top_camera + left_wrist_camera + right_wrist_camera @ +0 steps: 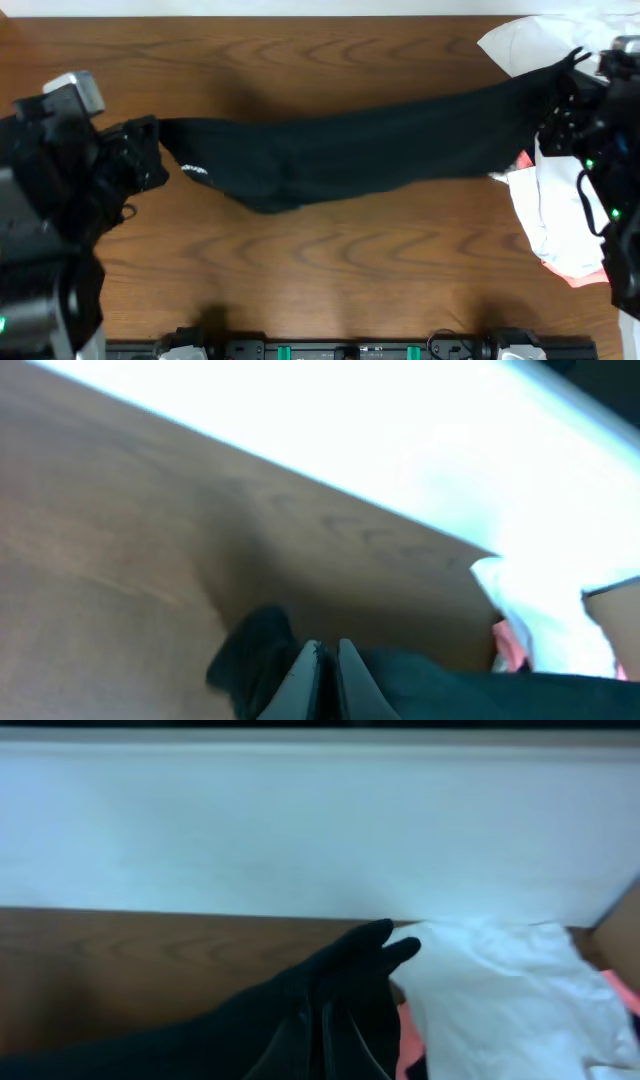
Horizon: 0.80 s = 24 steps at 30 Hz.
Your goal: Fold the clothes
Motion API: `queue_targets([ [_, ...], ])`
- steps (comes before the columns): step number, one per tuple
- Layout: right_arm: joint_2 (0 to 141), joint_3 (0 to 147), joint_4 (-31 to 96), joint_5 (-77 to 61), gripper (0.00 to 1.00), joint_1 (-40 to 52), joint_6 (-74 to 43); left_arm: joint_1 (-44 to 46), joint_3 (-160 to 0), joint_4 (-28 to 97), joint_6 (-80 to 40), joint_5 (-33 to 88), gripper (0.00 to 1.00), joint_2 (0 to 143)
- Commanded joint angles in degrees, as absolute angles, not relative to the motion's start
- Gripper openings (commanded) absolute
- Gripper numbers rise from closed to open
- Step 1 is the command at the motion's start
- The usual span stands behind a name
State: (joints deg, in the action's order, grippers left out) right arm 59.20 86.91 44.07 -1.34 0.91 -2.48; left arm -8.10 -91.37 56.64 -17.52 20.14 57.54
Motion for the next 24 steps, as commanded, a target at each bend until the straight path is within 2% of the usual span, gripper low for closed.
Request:
queue_targets([
  [1,58.9,91.2,45.5,2.9,0.01,0.4,-1.2,-8.4,-94.7,56.5,-16.3,20.8,0.06,54.2],
  [9,59.9,93.6,48.2,6.3,0.01,0.4,-1.2,-8.4,-96.9,56.6,-16.4,20.8,0.06,53.8],
  [18,72.3,93.6,47.5,6.2,0.01,0.4,-0.5,-8.4,-96.9,55.7,-16.3,20.8,0.06,65.7],
  [24,85.3,93.6,37.8,4.3,0.01,0.4,0.6,-8.4,-96.9,43.7,-16.3,20.8,0.06,79.2],
])
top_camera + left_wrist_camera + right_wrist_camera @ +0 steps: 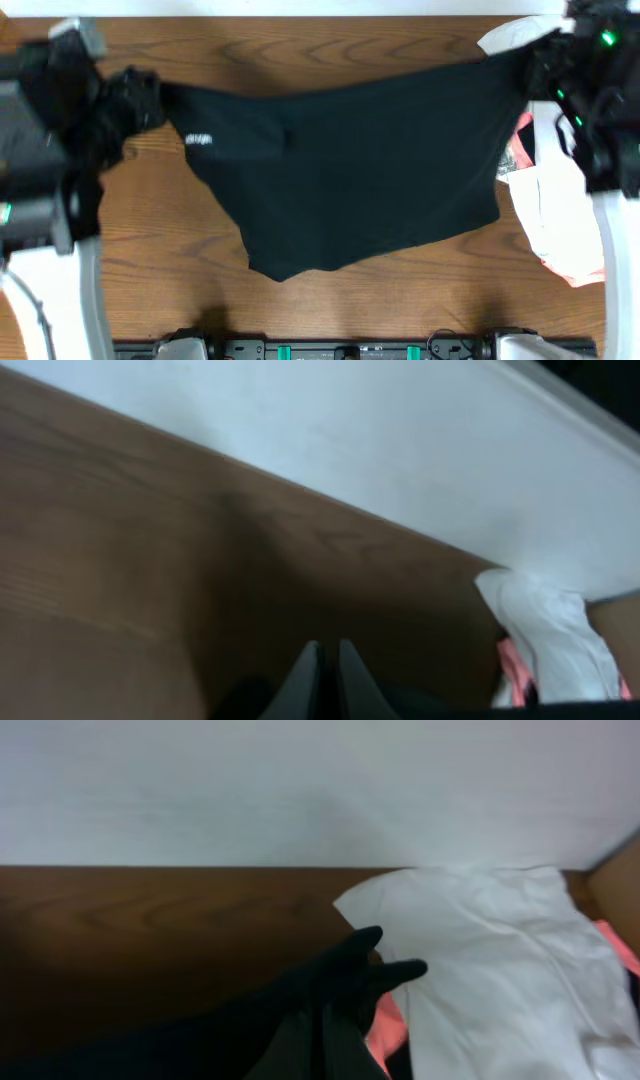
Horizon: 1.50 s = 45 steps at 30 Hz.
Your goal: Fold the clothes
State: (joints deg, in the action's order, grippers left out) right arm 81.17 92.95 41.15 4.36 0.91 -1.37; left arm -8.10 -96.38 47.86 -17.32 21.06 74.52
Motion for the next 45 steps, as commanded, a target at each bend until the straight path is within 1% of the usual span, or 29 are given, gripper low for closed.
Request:
queue_targets([
  [1,87.6,93.7,34.8,3.7,0.01,0.4,1.2,-8.4,-96.9,40.6,-17.2,21.1,0.06,81.4],
  [5,92.6,94.9,23.4,3.3,0.01,0.4,1.3,-8.9,-97.8,24.1,-22.0,24.6,0.06,89.6],
  [8,93.0,97.0,16.4,4.8,0.01,0.3,1.3,-10.3,-101.0,14.0,-26.1,30.6,0.05,92.9],
  [10,92.9,99.1,13.1,6.2,0.01,0.1,1.4,-11.3,-103.8,10.3,-27.2,32.2,0.06,93.4],
  [12,92.9,102.5,13.1,6.5,0.01,-0.4,1.4,-12.2,-107.1,10.4,-27.0,32.7,0.06,93.2],
  [15,92.9,104.8,16.0,6.5,0.01,-0.5,1.4,-13.6,-110.3,13.5,-26.7,37.2,0.06,92.6],
  [18,92.9,105.0,23.1,6.4,0.01,-0.5,1.4,-14.4,-110.5,20.1,-26.6,40.8,0.06,92.0],
  [20,92.9,105.0,30.2,6.2,0.01,-0.4,1.3,-14.4,-110.5,27.3,-24.4,42.9,0.06,92.0],
  [24,93.0,104.7,43.9,5.8,0.01,-0.3,1.3,-14.3,-110.5,45.8,-16.0,43.0,0.06,92.1],
  [28,93.0,104.5,46.3,5.8,0.01,-0.3,1.3,-14.3,-109.8,56.4,-11.6,43.0,0.06,92.1],
  [31,93.0,104.5,47.0,5.8,0.01,-0.3,1.3,-14.1,-109.6,60.9,-9.8,43.0,0.06,92.1],
  [34,93.0,104.5,47.5,5.8,0.01,-0.2,1.3,-12.9,-109.6,62.4,-7.4,43.0,0.06,92.1],
  [39,93.0,104.5,47.8,5.8,0.01,-0.2,1.3,-7.2,-109.6,62.3,-6.0,38.6,0.07,92.6],
  [40,93.0,104.5,48.0,5.8,0.01,-0.2,1.3,-6.0,-109.6,62.3,-6.0,37.6,0.11,93.0],
  [42,93.0,104.5,48.4,5.8,0.01,-0.3,1.3,-2.4,-109.6,62.0,-5.9,35.7,0.33,94.3],
  [43,93.0,104.5,48.7,5.8,0.01,-0.3,1.3,-0.8,-109.6,61.7,-5.8,35.7,0.40,95.2],
  [45,93.0,104.5,48.9,5.8,0.01,-0.3,1.3,2.8,-109.6,60.4,-5.8,35.7,0.48,97.4],
])
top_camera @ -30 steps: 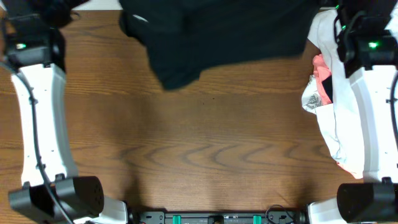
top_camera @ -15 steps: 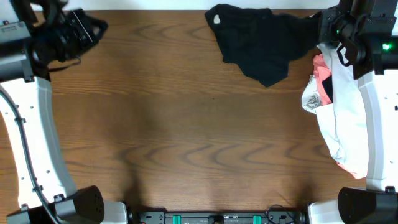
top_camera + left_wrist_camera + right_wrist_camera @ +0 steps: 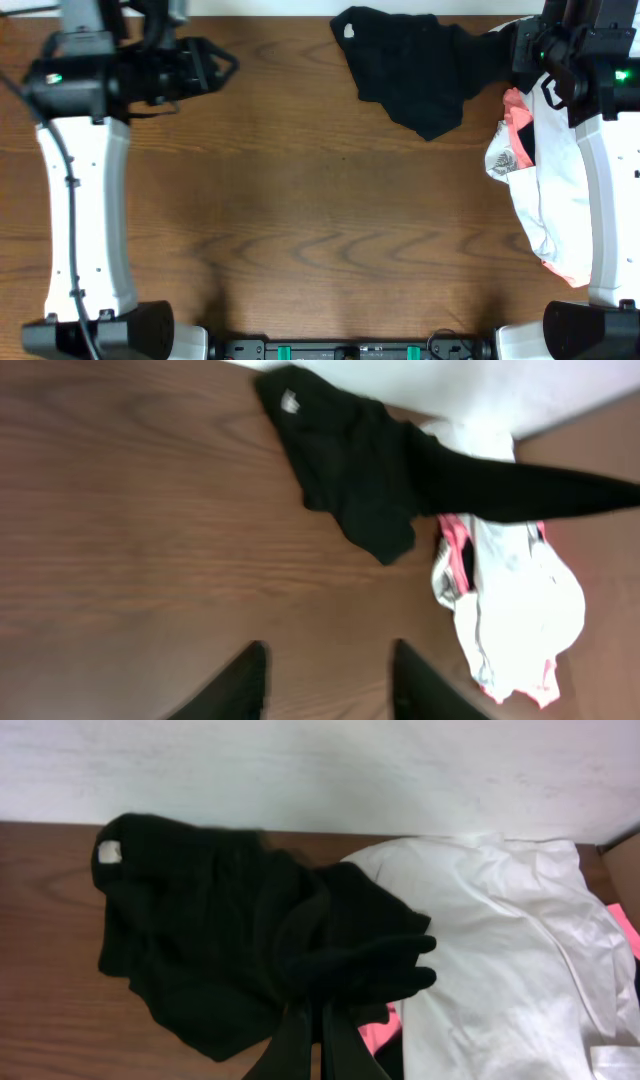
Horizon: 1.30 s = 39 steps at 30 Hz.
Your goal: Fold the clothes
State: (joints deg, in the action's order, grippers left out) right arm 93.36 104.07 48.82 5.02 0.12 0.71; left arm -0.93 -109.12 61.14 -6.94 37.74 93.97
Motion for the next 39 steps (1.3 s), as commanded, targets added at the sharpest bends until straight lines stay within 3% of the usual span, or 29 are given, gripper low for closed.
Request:
queue_targets([
  [1,93.0,104.5,49.0,5.8,0.01,-0.3,1.4,4.6,-109.6,59.4,-5.8,35.7,0.52,98.9],
  [6,93.0,104.5,49.4,5.8,0.01,-0.3,1.4,12.7,-109.6,52.0,-8.3,35.7,0.65,108.0],
  [19,93.0,104.5,51.7,5.8,0.01,-0.3,1.4,22.8,-109.6,21.5,-26.7,36.4,0.66,132.5],
  [39,93.0,104.5,52.6,5.8,0.01,-0.3,1.3,25.7,-109.6,9.8,-34.4,36.3,0.66,142.5],
])
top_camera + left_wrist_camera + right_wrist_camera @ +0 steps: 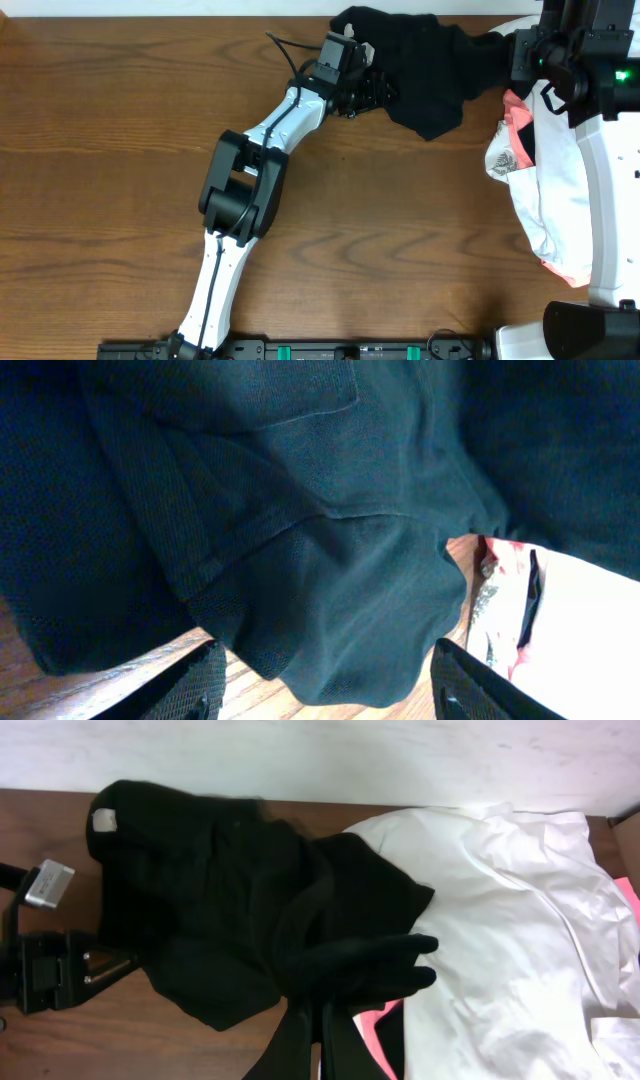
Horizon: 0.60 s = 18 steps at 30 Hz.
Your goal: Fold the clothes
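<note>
A black garment (425,70) lies bunched at the table's back edge, right of the middle. My right gripper (503,47) is shut on its right end; the right wrist view shows the fingers (300,1030) pinching black cloth (220,900). My left gripper (372,88) has reached across to the garment's left edge and stands open. In the left wrist view its two fingers (195,690) straddle a fold of the dark cloth (300,510) without closing on it. A small white label (104,818) shows on the garment's far left corner.
A pile of white and pink clothes (545,190) lies along the right side, partly under the black garment's right end. The brown wooden table (300,230) runs left and forward. My left arm (240,190) stretches diagonally over its middle.
My left gripper was open at the far left back of the table, away from the garment. Now it is open at the garment's left edge. The right gripper and the garment have stayed put.
Both grippers first held the black garment stretched across the table's middle, then spread wider nearer the back. Later the left had let go, and the garment lay bunched at the back right in the right gripper. Now the open left gripper is at it.
</note>
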Motion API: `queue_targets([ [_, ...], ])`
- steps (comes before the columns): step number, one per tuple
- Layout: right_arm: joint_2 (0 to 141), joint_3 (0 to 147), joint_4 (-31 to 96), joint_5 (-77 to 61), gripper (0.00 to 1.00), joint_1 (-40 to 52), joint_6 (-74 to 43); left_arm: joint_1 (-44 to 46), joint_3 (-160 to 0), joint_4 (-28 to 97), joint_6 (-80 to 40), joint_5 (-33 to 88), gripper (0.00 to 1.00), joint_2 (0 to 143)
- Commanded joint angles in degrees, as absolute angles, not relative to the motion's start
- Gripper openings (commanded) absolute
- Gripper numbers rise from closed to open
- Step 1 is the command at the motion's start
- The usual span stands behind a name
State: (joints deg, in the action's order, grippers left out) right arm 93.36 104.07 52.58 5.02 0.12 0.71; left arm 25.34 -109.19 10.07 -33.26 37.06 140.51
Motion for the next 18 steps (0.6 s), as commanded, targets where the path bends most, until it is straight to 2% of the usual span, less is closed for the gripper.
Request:
queue_targets([
  [1,93.0,104.5,52.6,5.8,0.01,-0.3,1.3,25.8,-109.6,9.7,-34.4,36.1,0.66,142.6],
  [9,93.0,104.5,53.0,5.8,0.01,-0.3,1.3,25.9,-109.6,9.7,-36.4,35.1,0.66,144.0],
  [15,93.0,104.5,53.5,5.8,0.01,-0.3,1.3,25.9,-109.6,4.7,-40.1,34.9,0.64,145.8],
  [17,93.0,104.5,53.7,5.8,0.01,-0.3,1.3,26.0,-109.6,3.6,-40.4,34.8,0.56,146.0],
  [18,93.0,104.5,53.8,5.8,0.01,-0.3,1.3,26.1,-109.6,3.2,-40.4,34.8,0.44,146.0],
])
